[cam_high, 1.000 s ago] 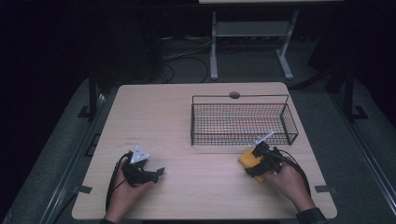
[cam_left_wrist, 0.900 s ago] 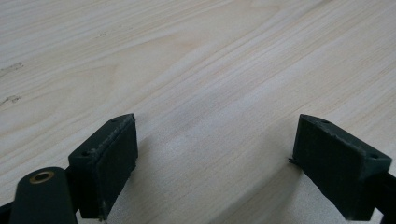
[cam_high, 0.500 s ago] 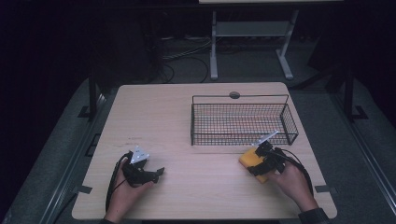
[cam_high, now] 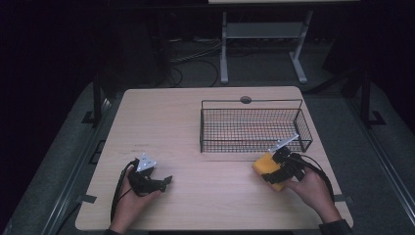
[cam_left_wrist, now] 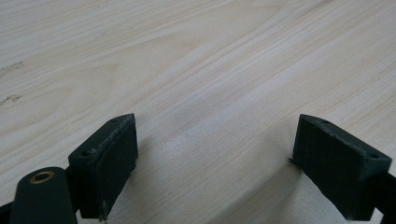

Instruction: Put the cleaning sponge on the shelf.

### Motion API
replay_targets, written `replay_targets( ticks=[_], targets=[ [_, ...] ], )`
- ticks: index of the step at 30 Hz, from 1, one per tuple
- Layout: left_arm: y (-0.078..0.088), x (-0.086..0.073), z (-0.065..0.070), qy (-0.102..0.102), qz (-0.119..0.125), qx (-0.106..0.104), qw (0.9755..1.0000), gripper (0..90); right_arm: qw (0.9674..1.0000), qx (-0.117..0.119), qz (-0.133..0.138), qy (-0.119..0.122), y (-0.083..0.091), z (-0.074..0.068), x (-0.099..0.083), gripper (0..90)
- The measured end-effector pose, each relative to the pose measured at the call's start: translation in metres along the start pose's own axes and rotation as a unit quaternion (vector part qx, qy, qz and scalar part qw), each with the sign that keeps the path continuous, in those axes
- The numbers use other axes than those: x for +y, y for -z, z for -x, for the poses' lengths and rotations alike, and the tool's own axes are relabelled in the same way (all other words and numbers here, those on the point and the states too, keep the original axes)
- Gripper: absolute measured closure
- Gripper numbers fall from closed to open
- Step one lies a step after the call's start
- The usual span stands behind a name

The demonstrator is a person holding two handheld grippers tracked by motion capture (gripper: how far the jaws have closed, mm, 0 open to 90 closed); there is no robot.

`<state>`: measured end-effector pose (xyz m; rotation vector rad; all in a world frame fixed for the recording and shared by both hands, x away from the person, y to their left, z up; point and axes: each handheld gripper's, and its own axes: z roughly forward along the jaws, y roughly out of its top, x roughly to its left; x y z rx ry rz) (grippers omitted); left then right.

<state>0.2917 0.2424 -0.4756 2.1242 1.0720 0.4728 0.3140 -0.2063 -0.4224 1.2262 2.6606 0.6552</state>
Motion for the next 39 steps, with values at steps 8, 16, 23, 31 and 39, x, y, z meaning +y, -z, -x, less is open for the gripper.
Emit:
replay_targets(
  ticks=[8, 16, 23, 31, 39],
  targets=[
    [0.0, 0.0, 0.0, 0.0, 0.0, 0.0, 1.0, 13.2, 1.0, 0.002, 0.005, 0.007, 0.01, -0.004, 0.003, 22.6],
    [0.0, 0.0, 0.0, 0.001, 0.001, 0.0, 1.0, 13.2, 0.9998, 0.002, 0.015, 0.013, 0.023, -0.002, 0.005, 22.6],
    [0.0, 0.0, 0.0, 0.002, 0.001, 0.0, 1.0, 13.2, 0.9996, 0.001, 0.023, 0.013, 0.033, 0.001, 0.011, 22.6],
    [0.0, 0.0, 0.0, 0.002, 0.001, 0.0, 1.0, 13.3, 0.9994, -0.005, 0.03, 0.014, 0.045, 0.006, 0.019, 22.6],
    [0.0, 0.0, 0.0, -0.001, -0.002, 0.0, 1.0, 13.2, 0.9993, -0.016, 0.031, 0.015, 0.057, 0.013, 0.03, 22.5]
  ],
)
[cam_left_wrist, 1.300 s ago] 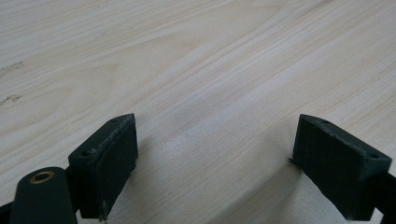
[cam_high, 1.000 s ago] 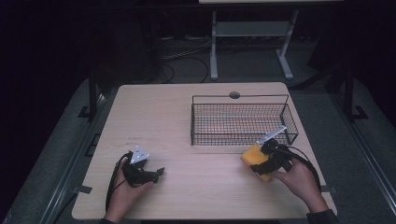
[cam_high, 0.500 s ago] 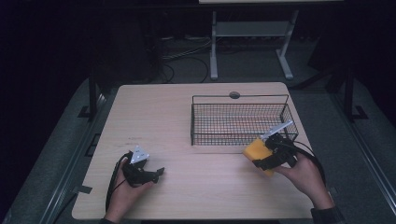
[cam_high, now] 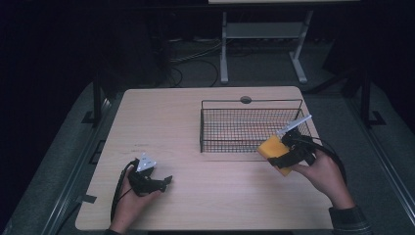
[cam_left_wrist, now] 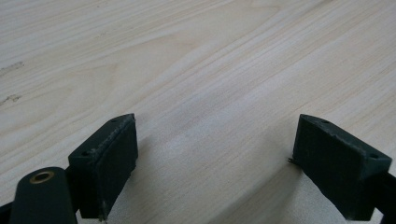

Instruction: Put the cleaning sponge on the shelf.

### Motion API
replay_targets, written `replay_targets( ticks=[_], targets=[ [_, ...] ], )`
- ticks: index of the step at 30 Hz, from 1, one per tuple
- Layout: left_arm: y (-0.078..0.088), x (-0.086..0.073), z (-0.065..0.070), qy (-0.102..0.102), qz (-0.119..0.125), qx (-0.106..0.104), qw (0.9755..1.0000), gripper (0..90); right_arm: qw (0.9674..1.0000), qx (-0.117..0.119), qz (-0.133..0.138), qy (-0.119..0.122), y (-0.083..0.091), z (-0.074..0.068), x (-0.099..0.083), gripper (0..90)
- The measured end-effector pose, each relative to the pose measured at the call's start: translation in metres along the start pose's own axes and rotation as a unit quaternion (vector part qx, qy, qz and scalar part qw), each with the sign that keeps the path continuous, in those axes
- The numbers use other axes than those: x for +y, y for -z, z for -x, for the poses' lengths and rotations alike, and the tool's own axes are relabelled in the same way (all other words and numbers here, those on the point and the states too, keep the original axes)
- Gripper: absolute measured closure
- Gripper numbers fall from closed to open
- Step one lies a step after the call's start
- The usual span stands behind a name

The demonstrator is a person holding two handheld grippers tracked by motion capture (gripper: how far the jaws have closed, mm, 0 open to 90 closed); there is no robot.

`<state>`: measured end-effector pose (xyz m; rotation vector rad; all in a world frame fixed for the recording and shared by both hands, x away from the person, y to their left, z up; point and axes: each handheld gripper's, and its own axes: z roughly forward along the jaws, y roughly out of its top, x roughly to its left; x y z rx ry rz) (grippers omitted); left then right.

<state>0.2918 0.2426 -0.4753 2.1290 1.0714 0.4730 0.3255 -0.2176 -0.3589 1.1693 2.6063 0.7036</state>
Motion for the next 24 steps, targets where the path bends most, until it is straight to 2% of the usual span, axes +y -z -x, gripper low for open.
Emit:
replay_targets(
  ticks=[11, 24],
  targets=[
    [0.0, 0.0, 0.0, 0.002, 0.001, 0.0, 1.0, 13.2, 0.9999, -0.011, 0.007, -0.005, 0.013, 0.013, 0.014, 22.6],
    [0.0, 0.0, 0.0, 0.002, 0.001, 0.0, 1.0, 13.2, 0.9991, -0.032, 0.008, -0.028, 0.018, 0.042, 0.037, 22.5]
  ],
)
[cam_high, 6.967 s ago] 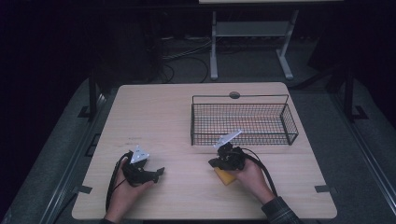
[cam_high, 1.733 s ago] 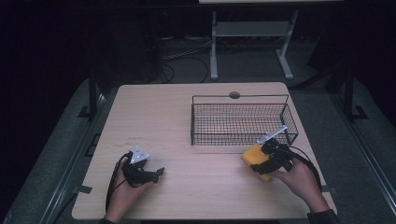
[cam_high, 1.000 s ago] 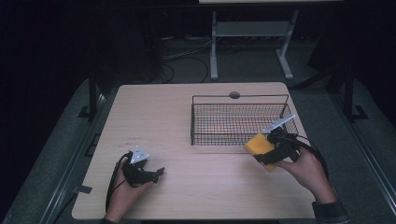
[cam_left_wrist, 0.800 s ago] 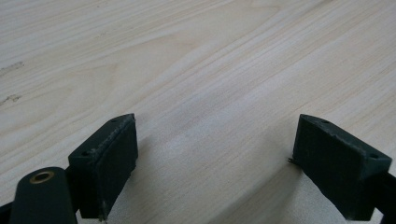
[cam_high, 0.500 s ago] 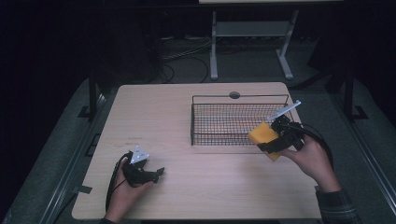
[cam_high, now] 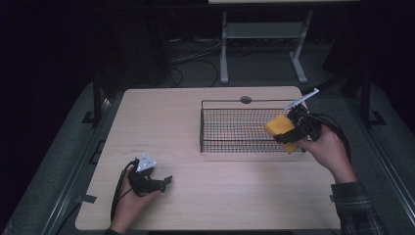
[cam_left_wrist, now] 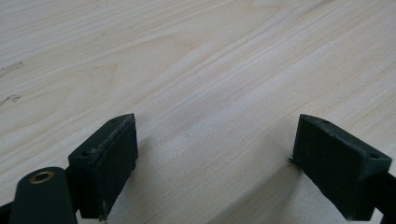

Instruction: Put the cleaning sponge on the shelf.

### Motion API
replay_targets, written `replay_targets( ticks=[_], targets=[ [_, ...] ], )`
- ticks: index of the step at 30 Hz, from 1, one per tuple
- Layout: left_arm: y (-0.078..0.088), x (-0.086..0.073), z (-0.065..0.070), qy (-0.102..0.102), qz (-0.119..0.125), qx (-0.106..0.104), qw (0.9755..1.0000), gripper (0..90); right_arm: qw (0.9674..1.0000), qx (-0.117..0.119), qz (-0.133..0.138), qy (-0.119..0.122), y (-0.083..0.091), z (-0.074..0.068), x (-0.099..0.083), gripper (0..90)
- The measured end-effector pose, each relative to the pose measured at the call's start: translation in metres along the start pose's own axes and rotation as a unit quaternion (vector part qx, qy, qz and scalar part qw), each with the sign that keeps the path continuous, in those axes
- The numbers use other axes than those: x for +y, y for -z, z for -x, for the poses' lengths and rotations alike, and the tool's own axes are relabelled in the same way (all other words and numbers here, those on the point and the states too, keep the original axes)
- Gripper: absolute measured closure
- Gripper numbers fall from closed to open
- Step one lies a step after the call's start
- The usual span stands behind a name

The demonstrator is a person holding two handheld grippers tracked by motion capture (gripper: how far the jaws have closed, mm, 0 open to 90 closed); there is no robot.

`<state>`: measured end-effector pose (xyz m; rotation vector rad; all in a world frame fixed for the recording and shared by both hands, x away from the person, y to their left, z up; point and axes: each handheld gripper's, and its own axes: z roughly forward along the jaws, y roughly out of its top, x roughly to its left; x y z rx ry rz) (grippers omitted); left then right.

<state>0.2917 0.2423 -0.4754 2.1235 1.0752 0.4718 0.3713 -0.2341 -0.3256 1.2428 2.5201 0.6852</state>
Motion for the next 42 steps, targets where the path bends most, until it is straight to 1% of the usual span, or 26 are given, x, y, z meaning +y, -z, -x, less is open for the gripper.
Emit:
replay_targets(
  ticks=[1, 10, 17, 20, 24, 31, 42],
  targets=[
    [0.0, 0.0, 0.0, 0.0, 0.0, 0.0, 1.0, 13.2, 1.0, -0.003, -0.003, -0.007, -0.001, 0.004, 0.003, 22.5],
    [0.0, 0.0, 0.0, -0.001, -0.001, 0.0, 1.0, 13.2, 0.9994, -0.017, -0.005, -0.028, -0.009, 0.026, 0.018, 22.5],
    [0.0, 0.0, 0.0, -0.001, -0.002, 0.0, 1.0, 13.2, 0.9984, -0.027, -0.016, -0.046, -0.026, 0.039, 0.025, 22.5],
    [0.0, 0.0, 0.0, -0.001, -0.002, 0.0, 1.0, 13.2, 0.9976, -0.032, -0.019, -0.058, -0.033, 0.043, 0.027, 22.5],
    [0.0, 0.0, 0.0, -0.001, -0.001, 0.0, 1.0, 13.2, 0.9966, -0.035, -0.026, -0.07, -0.042, 0.049, 0.028, 22.4],
    [0.0, 0.0, 0.0, -0.001, -0.002, 0.0, 1.0, 13.2, 0.9946, -0.047, -0.033, -0.086, -0.057, 0.061, 0.026, 22.4],
    [0.0, 0.0, 0.0, -0.001, -0.001, 0.0, 1.0, 13.1, 0.9927, -0.051, -0.037, -0.103, -0.074, 0.07, 0.019, 22.3]
  ],
)
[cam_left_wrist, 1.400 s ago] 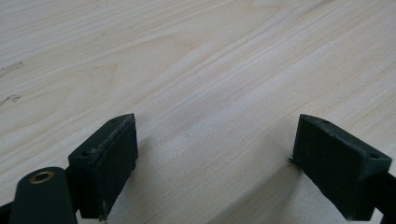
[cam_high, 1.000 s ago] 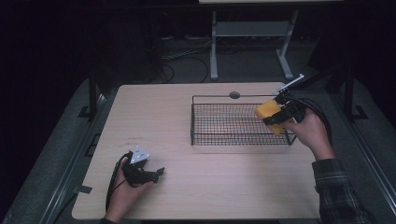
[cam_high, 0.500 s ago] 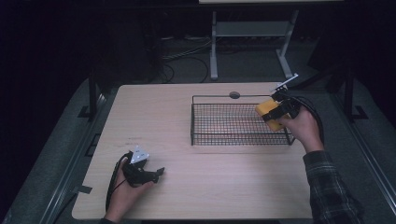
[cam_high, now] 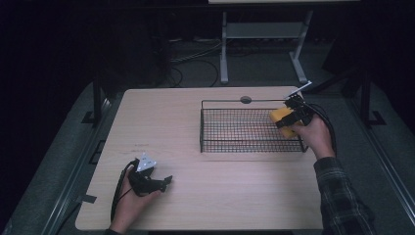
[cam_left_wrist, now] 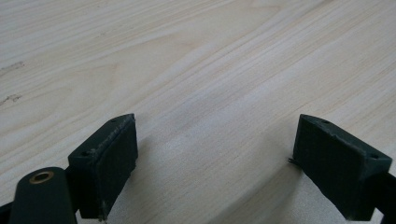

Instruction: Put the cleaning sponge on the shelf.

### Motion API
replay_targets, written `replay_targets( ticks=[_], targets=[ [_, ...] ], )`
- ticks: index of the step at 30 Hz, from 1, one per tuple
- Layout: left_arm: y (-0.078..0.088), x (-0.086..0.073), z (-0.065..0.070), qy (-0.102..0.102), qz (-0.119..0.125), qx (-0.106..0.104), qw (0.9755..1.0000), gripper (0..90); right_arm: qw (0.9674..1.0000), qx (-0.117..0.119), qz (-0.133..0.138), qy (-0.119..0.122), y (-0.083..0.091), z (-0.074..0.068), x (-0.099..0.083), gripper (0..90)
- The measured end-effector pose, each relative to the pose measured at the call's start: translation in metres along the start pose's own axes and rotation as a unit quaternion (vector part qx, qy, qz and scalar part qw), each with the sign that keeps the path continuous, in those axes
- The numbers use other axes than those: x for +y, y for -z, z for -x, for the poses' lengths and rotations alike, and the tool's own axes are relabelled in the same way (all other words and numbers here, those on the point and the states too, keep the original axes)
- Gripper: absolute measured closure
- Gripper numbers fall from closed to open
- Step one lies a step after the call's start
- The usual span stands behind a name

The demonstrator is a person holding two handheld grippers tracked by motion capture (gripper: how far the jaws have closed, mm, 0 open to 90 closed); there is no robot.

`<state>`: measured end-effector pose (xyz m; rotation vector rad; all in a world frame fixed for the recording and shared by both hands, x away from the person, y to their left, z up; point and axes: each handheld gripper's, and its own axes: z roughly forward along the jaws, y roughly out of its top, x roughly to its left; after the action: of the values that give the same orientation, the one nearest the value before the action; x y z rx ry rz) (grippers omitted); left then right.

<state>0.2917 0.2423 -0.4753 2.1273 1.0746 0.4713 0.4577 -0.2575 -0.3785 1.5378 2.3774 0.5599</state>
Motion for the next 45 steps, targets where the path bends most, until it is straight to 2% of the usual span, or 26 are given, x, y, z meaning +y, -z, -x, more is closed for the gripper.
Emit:
replay_targets(
  ticks=[11, 29, 36, 45],
  targets=[
    [0.0, 0.0, 0.0, 0.0, 0.0, 0.0, 1.0, 13.1, 0.9998, 0.002, -0.012, -0.014, -0.016, 0.006, -0.005, 22.2],
    [0.0, 0.0, 0.0, 0.001, 0.0, 0.001, 1.0, 13.0, 0.9992, 0.007, -0.035, -0.016, -0.032, 0.004, -0.018, 21.3],
    [0.0, 0.0, 0.0, 0.001, 0.0, 0.001, 1.0, 13.1, 0.9991, 0.01, -0.036, -0.018, -0.032, 0.005, -0.019, 17.6],
    [0.0, 0.0, 0.0, 0.001, 0.0, 0.001, 1.0, 13.0, 0.9997, 0.01, -0.013, -0.02, -0.016, 0.003, -0.019, 15.0]
  ],
)
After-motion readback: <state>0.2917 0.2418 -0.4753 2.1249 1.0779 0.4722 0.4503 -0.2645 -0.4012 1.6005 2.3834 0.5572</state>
